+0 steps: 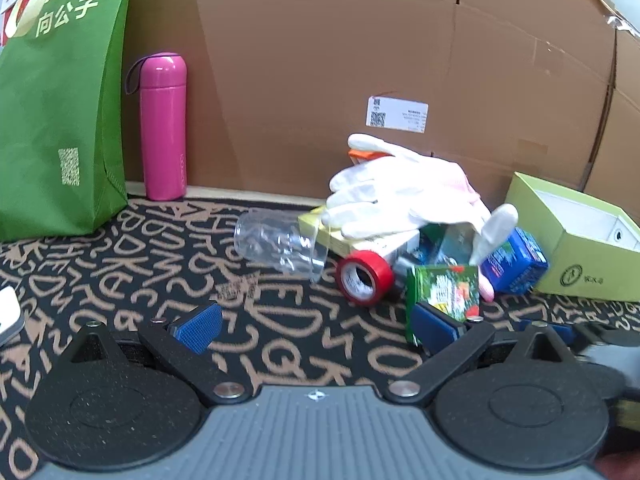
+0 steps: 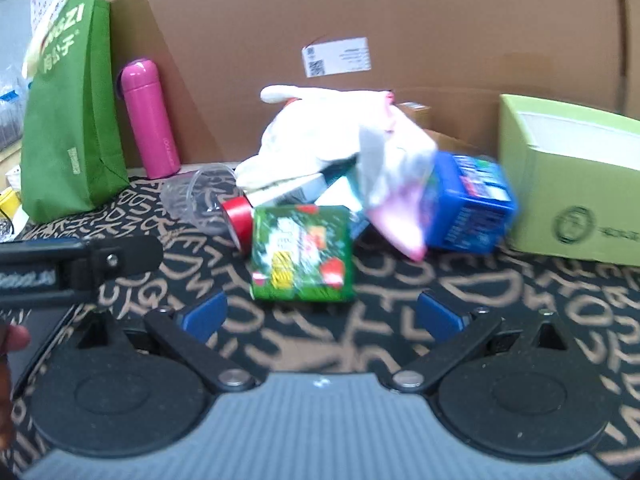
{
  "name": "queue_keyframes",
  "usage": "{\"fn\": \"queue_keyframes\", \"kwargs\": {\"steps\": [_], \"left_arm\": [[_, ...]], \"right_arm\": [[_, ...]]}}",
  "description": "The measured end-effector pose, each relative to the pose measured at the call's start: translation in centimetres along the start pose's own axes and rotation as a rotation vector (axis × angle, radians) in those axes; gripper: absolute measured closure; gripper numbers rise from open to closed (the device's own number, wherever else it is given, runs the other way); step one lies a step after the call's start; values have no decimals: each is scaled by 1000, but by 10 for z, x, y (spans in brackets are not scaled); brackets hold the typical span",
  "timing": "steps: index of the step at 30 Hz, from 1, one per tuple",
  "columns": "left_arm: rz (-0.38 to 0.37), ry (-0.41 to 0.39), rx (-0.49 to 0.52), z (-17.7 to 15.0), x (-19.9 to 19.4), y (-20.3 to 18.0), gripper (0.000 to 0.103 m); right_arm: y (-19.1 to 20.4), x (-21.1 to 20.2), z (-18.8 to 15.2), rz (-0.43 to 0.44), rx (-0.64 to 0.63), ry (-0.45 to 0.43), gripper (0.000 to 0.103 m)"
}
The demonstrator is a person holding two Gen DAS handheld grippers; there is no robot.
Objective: Organize objects
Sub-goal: 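Grasp the green printed box with the right tool while the left tool grasps the red tape roll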
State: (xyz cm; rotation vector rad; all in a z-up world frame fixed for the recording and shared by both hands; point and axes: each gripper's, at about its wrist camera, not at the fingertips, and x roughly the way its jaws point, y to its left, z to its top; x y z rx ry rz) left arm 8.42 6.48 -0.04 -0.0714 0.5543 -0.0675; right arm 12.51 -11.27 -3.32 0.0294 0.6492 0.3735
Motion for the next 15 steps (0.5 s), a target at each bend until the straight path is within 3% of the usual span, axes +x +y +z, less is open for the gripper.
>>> {"fn": "queue_keyframes", "kwargs": {"steps": [3,7,15], "left_arm": [[-7,-6,9,5,4,0,0],[-30,-3,35,5,11,-4,0],[-109,79,82,-8,44,-27,0]], "right_arm": [[9,27,8,-27,-44,7,1],[0,36,6,-9,-21,13,40],[-39,-2,-12,-20,15,-3,41]]}}
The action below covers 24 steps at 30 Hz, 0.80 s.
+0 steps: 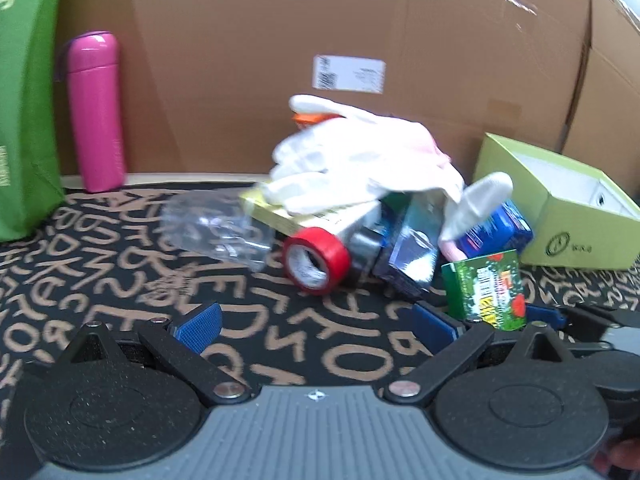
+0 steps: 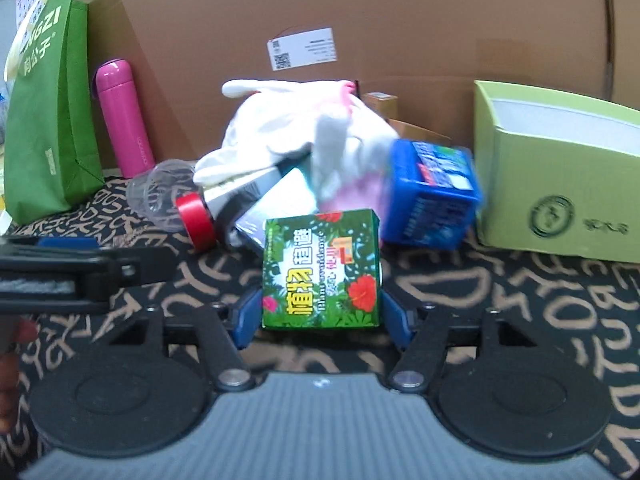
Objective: Organize objects
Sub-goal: 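Grasp the green printed box with the right tool while the left tool grasps the red tape roll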
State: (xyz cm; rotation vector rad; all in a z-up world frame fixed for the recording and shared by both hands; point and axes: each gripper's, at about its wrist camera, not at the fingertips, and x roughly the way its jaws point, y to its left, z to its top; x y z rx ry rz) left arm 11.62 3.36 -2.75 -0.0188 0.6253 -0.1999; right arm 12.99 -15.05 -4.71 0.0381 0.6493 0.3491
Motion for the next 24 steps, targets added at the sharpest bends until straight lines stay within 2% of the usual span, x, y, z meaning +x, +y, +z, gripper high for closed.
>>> {"fn": "queue_keyframes", "kwargs": {"steps": [3,6,8,10,12,16,17,22,24], "left_arm": [[15,-1,15,5,9,-4,0],[16,3,-19,16,23,0,1],[4,8,-40,23,33,4,11],[-3,23,-67,28,42,8,15],[-46,22,-119,30,46,15,22],[-165,55,-192,28,51,24,85],[-184,63,-201,25,51,25,86],[-182,48,-156,17,35,15,94],[-193,38,-155,15,25,14,94]], "right_arm": [[-8,-8,-4,-5,-5,1,41],[-14,-10,-5,3,10,1,41],[-16,-10,-4,13,26,2,41],[-18,-10,-4,19,33,1,41],[-19,-11,-5,23,37,2,41],[-19,-10,-5,27,41,3,40],[-19,-10,-5,27,41,2,40],[-20,-12,-4,30,44,-2,41],[-21,-14,-5,35,50,-12,41]]}}
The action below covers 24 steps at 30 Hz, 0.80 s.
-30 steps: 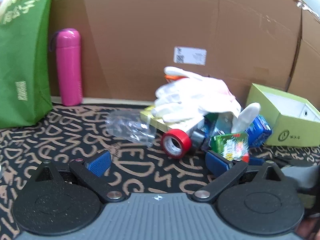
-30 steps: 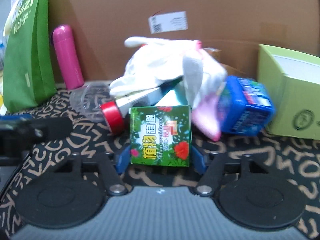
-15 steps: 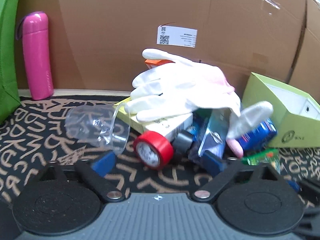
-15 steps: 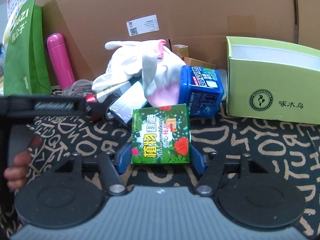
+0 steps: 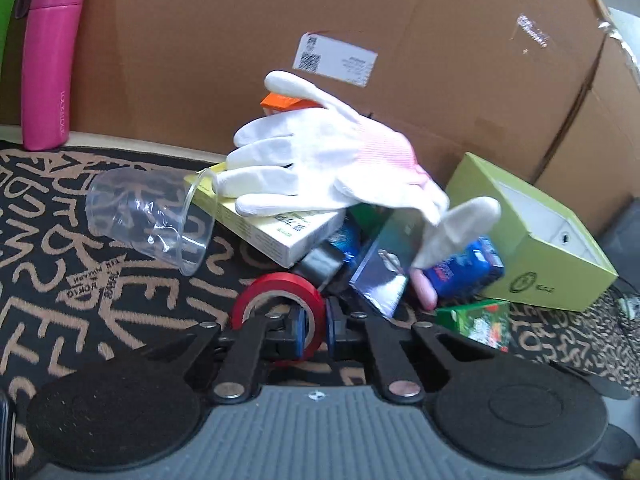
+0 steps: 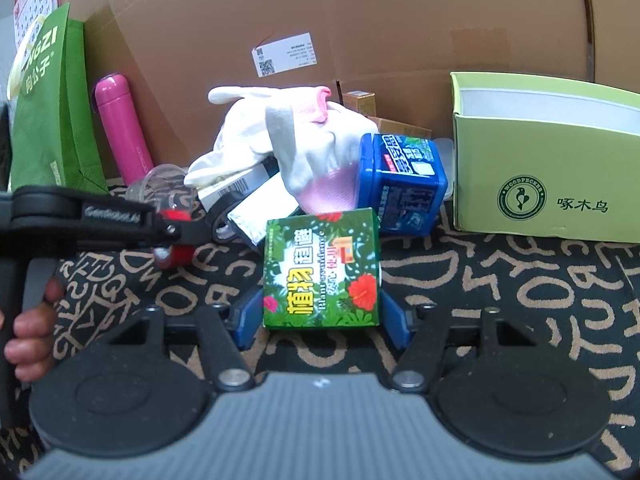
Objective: Organize objects
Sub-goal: 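Grasp the green printed box with the right tool while the left tool grasps the red tape roll, then carry both items into the light-green box and open both tools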
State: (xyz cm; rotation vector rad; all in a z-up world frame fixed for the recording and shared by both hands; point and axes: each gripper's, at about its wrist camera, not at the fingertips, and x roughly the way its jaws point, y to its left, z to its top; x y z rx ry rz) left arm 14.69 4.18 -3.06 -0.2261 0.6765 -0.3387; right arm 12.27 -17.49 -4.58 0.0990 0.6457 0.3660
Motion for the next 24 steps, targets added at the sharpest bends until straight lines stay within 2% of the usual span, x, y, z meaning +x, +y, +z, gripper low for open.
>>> {"fn": "queue_keyframes", "kwargs": {"steps": [4,8,12,15,19,24], "left_arm": [[-21,-35,47,1,-18,-13,94],[-78,-72,75,6,-35,-35,94],[-133,-107,132,13,-43,-66,94],[-178,-115,156,21,-40,-89,94],[-203,-132,196,35,-28,-120,94],[-247,-105,235,59,4,-164,94]], "right_arm": [[1,-10,-2,7,-2,-26,41],[-1,-23,-4,17,9,-57,41],[-11,-40,3,-9,8,-115,41],[-25,-52,17,-49,11,-170,41],[-51,-64,37,-139,14,-246,41],[-97,-59,68,-257,45,-295,42]]}}
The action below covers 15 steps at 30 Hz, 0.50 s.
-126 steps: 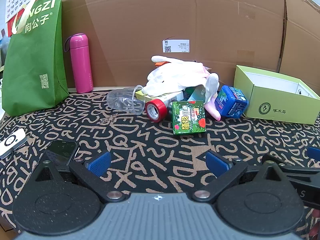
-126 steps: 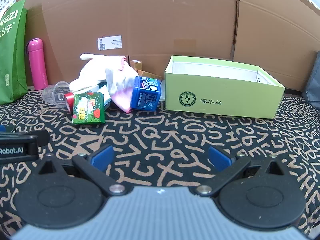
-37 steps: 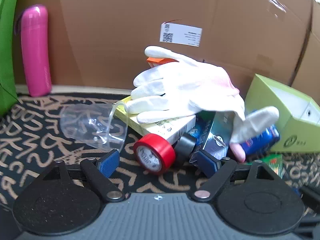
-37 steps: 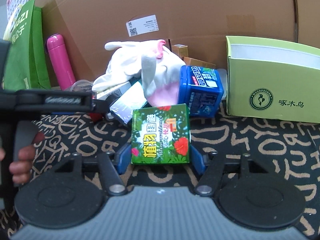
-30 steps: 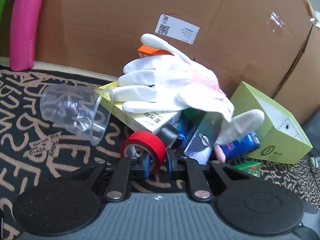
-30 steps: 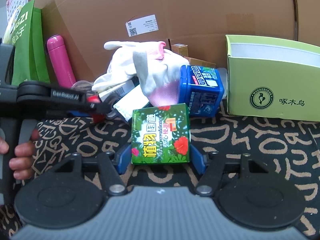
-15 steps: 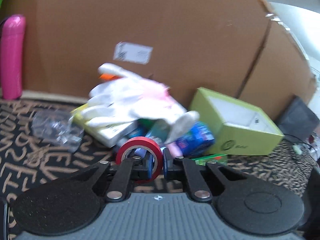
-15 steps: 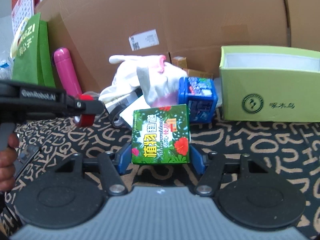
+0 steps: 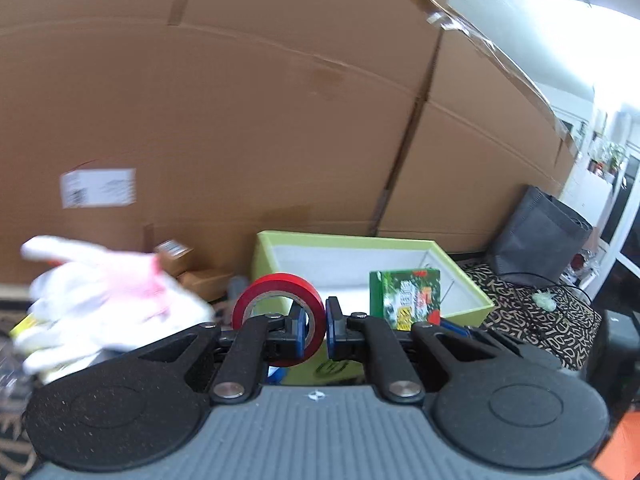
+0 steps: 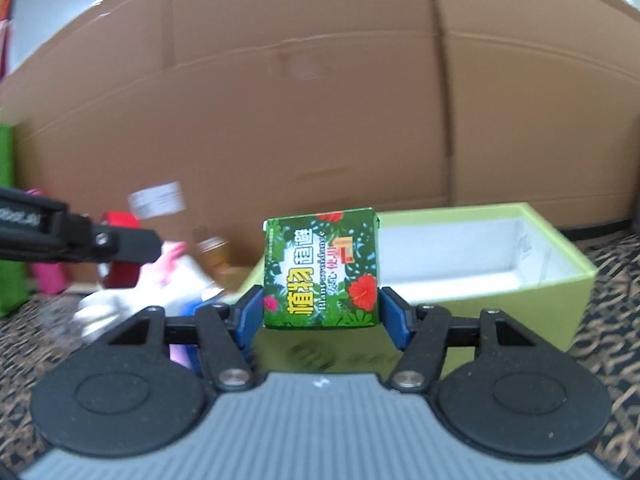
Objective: Organize objects
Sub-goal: 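Carry both items into the light-green box and open both tools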
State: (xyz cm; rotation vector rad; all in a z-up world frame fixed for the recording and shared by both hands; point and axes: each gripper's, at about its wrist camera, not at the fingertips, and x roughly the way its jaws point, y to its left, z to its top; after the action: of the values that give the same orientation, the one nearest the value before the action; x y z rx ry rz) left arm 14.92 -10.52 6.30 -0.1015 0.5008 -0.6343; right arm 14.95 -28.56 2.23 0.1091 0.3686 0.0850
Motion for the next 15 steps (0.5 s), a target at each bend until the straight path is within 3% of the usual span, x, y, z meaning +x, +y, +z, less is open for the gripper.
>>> {"fn": "queue_keyframes", "kwargs": {"steps": [9,15], "left_arm": [[9,105,59,22,108,-27,94],[19,119,69,16,140,-25,92]], "right_arm": [[-52,71,23,-116,18,72,41],[-63,94,12,-127,9,117,38]]}}
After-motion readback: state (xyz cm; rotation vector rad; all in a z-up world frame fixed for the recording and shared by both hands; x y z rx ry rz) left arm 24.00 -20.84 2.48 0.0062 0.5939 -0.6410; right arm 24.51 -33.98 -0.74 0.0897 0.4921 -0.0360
